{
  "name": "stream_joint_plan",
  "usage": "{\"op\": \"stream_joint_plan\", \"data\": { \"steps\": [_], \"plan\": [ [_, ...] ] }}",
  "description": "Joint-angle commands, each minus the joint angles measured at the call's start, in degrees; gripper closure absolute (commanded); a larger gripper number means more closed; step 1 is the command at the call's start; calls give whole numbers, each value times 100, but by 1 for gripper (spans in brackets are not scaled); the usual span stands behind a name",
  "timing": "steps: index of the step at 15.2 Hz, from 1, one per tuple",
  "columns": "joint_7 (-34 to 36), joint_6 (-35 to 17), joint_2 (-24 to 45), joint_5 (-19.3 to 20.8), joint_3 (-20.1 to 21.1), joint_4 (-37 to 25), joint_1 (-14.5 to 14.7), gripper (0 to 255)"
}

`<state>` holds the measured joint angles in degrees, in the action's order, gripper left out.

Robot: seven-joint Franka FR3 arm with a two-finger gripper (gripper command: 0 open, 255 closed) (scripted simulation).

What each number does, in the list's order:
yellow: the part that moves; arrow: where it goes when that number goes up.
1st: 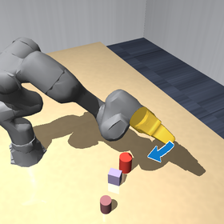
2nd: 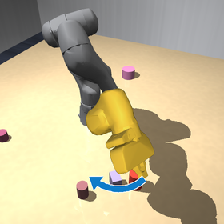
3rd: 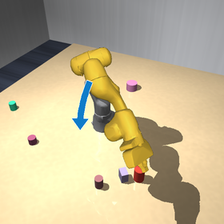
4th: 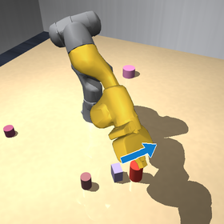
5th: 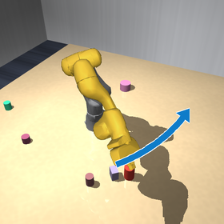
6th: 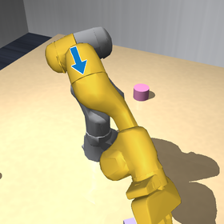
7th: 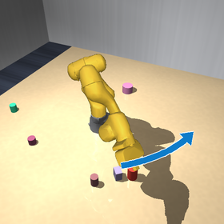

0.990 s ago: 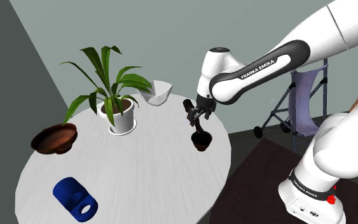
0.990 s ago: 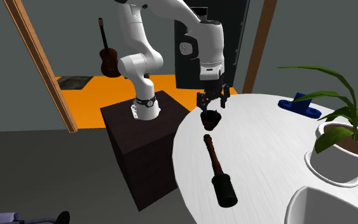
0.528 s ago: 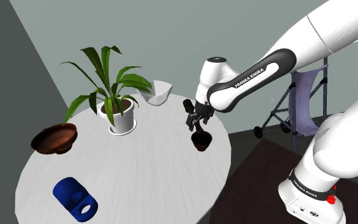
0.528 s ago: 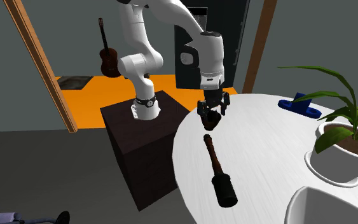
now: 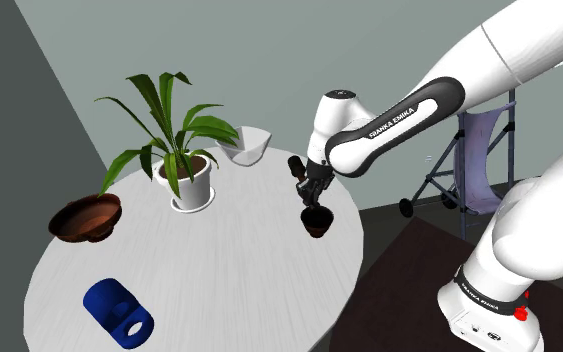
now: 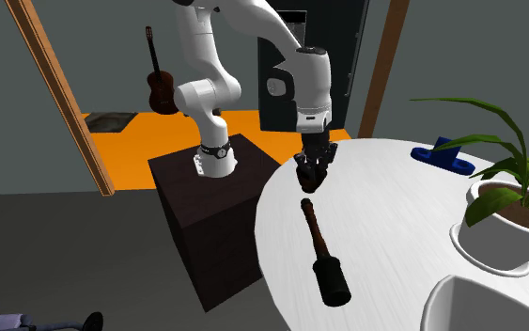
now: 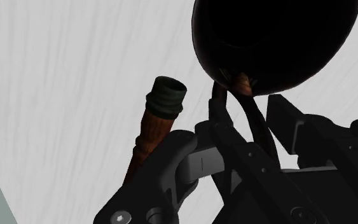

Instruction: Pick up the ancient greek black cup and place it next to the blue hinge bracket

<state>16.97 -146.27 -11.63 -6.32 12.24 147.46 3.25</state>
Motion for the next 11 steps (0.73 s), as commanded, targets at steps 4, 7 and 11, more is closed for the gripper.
{"op": "stream_joint_plan", "data": {
  "steps": [4, 7, 11],
  "plan": [
    [0, 0, -1, 0, 0, 1, 0, 255],
    [1, 0, -1, 0, 0, 1, 0, 255],
    [-11, 268, -176, -19, -18, -94, 6, 255]
  ]
}}
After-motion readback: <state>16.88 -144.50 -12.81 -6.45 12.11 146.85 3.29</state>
